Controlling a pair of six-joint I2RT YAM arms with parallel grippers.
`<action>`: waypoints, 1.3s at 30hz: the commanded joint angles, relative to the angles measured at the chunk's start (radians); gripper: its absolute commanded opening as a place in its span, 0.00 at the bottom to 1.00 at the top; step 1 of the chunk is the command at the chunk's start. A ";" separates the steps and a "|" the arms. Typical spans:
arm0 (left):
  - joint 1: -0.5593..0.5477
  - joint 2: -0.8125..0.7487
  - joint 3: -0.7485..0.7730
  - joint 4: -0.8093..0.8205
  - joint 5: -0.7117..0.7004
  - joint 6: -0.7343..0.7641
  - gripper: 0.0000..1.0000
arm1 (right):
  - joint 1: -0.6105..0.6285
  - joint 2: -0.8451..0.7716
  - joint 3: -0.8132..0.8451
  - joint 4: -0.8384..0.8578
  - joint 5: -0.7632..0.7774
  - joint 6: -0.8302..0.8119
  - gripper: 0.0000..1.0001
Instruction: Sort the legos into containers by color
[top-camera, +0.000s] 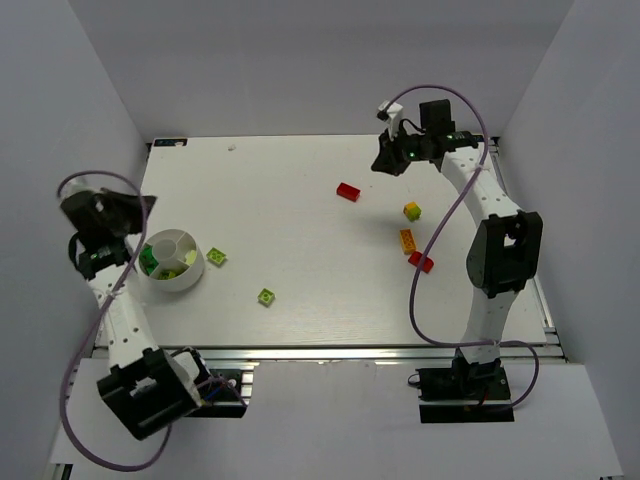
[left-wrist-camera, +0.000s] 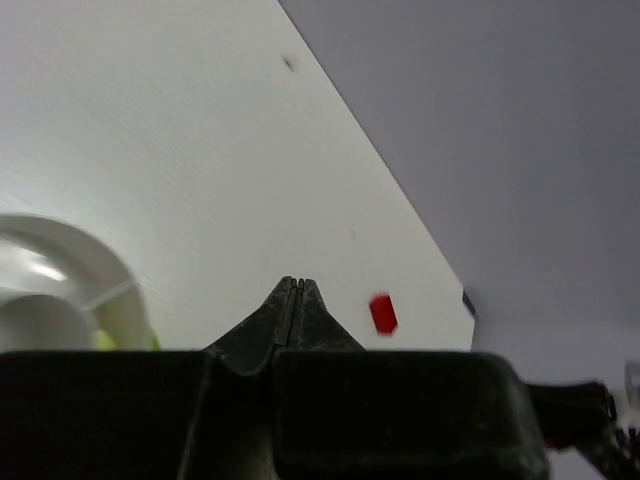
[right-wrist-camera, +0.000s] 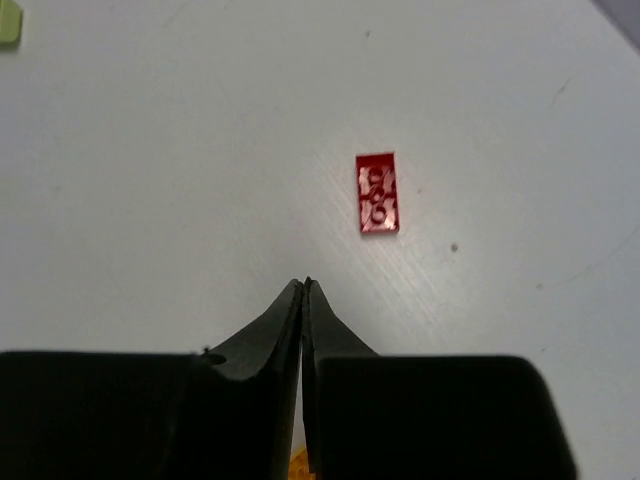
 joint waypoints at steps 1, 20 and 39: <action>-0.244 0.018 0.079 0.006 -0.065 0.028 0.07 | 0.016 -0.037 -0.027 -0.193 0.040 -0.037 0.07; -1.018 0.071 -0.039 -0.205 -0.537 0.016 0.70 | -0.047 -0.065 -0.239 -0.253 0.557 0.070 0.80; -1.018 -0.022 -0.100 -0.193 -0.568 -0.018 0.70 | -0.183 0.060 -0.233 -0.090 0.321 -0.092 0.77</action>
